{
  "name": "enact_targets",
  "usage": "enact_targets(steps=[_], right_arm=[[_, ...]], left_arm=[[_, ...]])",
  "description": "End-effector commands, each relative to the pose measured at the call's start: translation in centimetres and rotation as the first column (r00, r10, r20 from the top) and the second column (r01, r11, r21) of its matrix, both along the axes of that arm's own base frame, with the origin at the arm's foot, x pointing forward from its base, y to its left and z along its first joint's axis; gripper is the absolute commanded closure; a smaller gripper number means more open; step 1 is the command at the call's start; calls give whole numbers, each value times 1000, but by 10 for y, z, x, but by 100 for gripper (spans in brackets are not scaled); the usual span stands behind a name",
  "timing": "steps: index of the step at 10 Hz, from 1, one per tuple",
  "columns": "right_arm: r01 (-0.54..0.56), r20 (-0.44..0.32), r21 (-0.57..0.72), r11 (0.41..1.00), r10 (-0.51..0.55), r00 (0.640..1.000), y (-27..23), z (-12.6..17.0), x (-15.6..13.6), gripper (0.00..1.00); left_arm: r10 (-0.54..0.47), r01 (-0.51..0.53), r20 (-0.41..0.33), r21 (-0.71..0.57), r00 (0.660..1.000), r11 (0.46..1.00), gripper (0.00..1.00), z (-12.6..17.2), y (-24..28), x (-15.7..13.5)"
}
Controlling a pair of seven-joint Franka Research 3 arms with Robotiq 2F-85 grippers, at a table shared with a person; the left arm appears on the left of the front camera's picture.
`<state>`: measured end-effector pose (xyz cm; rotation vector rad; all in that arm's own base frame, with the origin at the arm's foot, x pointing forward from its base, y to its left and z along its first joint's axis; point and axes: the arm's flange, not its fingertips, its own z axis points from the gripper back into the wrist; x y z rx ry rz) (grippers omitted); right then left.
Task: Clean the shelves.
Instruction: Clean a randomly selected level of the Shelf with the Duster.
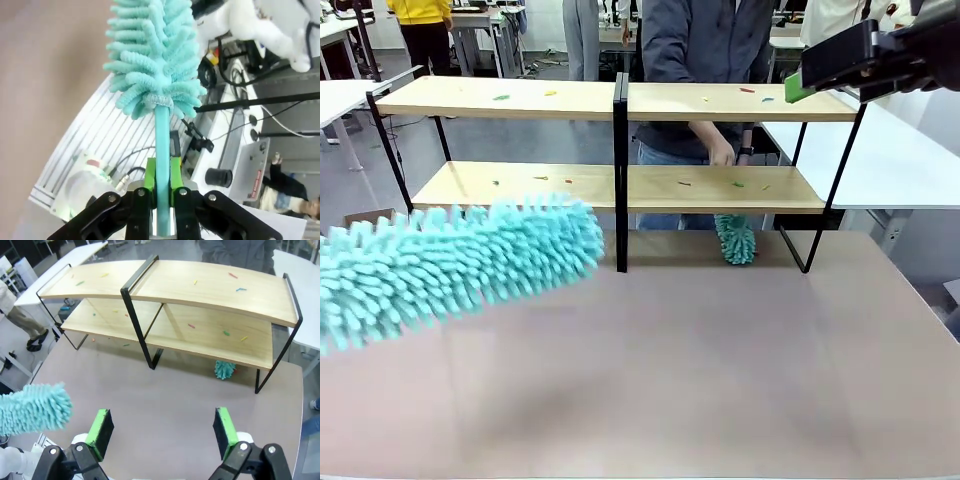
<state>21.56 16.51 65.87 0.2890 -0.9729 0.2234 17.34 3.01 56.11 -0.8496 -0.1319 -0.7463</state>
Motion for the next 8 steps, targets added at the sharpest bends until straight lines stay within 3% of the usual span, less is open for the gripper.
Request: enact_targets(steps=[1,2,6,7,8], right_arm=[[6,-4,-4,1000,-6,1000,0,0,0,0],[6,-4,-4,1000,-6,1000,0,0,0,0],[6,-4,-4,1000,-6,1000,0,0,0,0],[6,-4,-4,1000,-6,1000,0,0,0,0],[6,-4,-4,1000,-6,1000,0,0,0,0]], left_arm=[[79,-78,20,-68,997,995,87,-10,3,1],[0,0,0,0,1000,1000,87,0,0,0],[0,0,0,0,1000,1000,87,0,0,0],[22,-22,-5,3,1000,1000,87,-5,-1,-1],[196,-192,-52,75,979,979,87,0,-24,20]])
